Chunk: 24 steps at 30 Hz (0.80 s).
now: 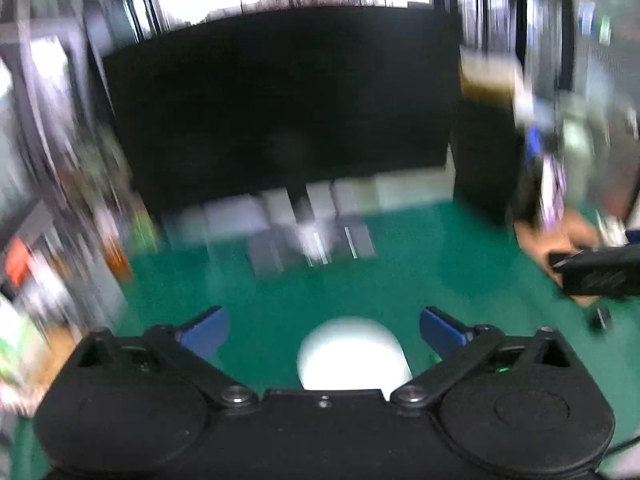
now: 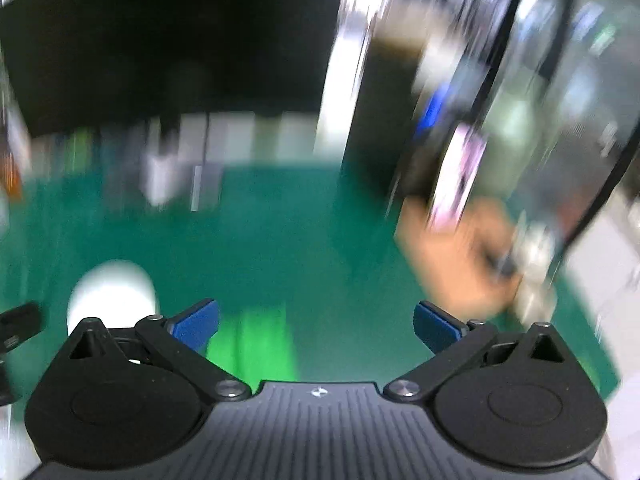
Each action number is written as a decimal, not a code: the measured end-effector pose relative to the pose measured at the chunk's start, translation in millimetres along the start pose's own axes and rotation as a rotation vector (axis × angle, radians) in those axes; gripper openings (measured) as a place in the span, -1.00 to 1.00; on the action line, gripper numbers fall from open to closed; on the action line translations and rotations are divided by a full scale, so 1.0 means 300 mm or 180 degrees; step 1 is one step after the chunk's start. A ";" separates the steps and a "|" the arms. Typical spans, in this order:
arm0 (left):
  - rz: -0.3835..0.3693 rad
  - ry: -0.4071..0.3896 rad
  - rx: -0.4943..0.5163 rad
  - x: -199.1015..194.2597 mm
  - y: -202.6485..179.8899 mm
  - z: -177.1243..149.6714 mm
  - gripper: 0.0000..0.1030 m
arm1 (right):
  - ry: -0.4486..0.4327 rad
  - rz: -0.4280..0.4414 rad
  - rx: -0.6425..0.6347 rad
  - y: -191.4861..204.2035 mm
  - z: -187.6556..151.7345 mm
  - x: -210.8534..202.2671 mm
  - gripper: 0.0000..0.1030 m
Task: Clean bowl
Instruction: 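Grasp the white bowl rim with the left tool while the right tool grasps the green cloth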
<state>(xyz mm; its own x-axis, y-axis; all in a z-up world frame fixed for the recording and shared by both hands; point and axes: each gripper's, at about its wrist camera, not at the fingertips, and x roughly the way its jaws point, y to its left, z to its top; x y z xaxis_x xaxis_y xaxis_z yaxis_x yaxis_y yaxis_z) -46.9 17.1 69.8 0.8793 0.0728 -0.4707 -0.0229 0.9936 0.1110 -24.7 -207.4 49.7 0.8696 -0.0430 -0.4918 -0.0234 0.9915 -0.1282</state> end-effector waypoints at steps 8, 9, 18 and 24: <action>-0.0359 0.0808 -0.0652 0.235 0.055 -0.173 0.98 | 0.0581 0.0103 -0.0179 0.002 -0.198 0.204 -0.18; -0.0394 0.0925 -0.0757 0.262 0.060 -0.194 0.87 | 0.0790 0.0249 -0.0142 0.016 -0.252 0.245 -0.26; -0.0414 0.1737 -0.1186 0.500 0.092 -0.341 -0.18 | 0.0803 0.0730 -0.0141 0.098 -0.320 0.353 0.20; -0.0375 0.1707 -0.1004 0.574 0.067 -0.363 -0.18 | 0.1165 0.0863 -0.0311 0.174 -0.379 0.454 -0.05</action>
<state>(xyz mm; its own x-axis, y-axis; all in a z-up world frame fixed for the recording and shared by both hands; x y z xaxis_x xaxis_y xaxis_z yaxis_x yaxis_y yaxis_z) 52.3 59.1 -104.2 0.5257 -0.0864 -0.8463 -0.1516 0.9694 -0.1931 36.4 -175.4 -121.8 0.5950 0.1581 -0.7880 -0.2874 0.9575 -0.0249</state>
